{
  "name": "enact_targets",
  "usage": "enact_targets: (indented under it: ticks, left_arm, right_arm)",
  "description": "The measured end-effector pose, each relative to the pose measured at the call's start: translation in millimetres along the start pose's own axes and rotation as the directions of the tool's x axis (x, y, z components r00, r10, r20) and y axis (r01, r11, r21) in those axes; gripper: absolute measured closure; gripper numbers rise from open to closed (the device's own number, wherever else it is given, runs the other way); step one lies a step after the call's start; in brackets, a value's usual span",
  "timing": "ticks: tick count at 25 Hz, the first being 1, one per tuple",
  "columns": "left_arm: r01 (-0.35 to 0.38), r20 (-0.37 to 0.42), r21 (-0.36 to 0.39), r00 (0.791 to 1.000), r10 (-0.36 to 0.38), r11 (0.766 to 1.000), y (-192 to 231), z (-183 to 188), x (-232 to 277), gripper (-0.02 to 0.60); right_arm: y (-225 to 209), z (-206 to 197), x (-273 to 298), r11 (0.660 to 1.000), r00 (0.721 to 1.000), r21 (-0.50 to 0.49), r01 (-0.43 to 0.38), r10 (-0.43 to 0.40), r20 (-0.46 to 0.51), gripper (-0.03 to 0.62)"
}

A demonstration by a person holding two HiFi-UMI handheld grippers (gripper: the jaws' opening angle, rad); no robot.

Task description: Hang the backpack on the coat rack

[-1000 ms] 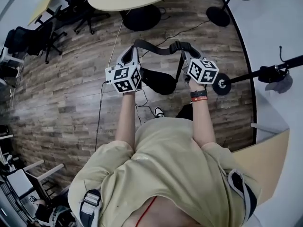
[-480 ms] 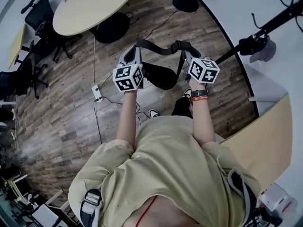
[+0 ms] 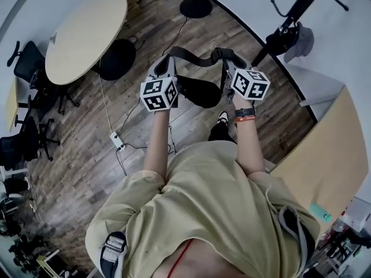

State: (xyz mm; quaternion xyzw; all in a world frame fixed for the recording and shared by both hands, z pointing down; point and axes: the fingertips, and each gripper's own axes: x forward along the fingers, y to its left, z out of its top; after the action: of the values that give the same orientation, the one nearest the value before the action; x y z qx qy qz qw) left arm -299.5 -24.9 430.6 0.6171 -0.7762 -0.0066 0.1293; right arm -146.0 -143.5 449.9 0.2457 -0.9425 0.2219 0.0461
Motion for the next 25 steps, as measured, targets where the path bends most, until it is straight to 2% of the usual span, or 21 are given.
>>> enact_targets:
  ticks: [7, 13, 20, 25]
  left_arm:
    - [0.131, -0.033, 0.043, 0.991, -0.130, 0.990, -66, 3, 60, 0.557]
    - [0.212, -0.056, 0.049, 0.976, -0.210, 0.976, -102, 3, 101, 0.557]
    - [0.340, -0.050, 0.059, 0.940, -0.338, 0.938, -176, 7, 150, 0.557]
    - [0.392, -0.044, 0.053, 0.920, -0.390, 0.919, -204, 14, 182, 0.557]
  right_arm:
    - [-70, 28, -21, 0.993, 0.993, 0.041, 0.108, -0.110, 0.049, 0.537]
    - [-124, 48, -46, 0.976, 0.973, 0.080, 0.201, -0.208, 0.098, 0.534]
    - [-160, 66, -62, 0.968, 0.961, 0.054, 0.247, -0.252, 0.111, 0.533]
    - [-184, 82, -68, 0.958, 0.950, 0.043, 0.282, -0.285, 0.125, 0.531]
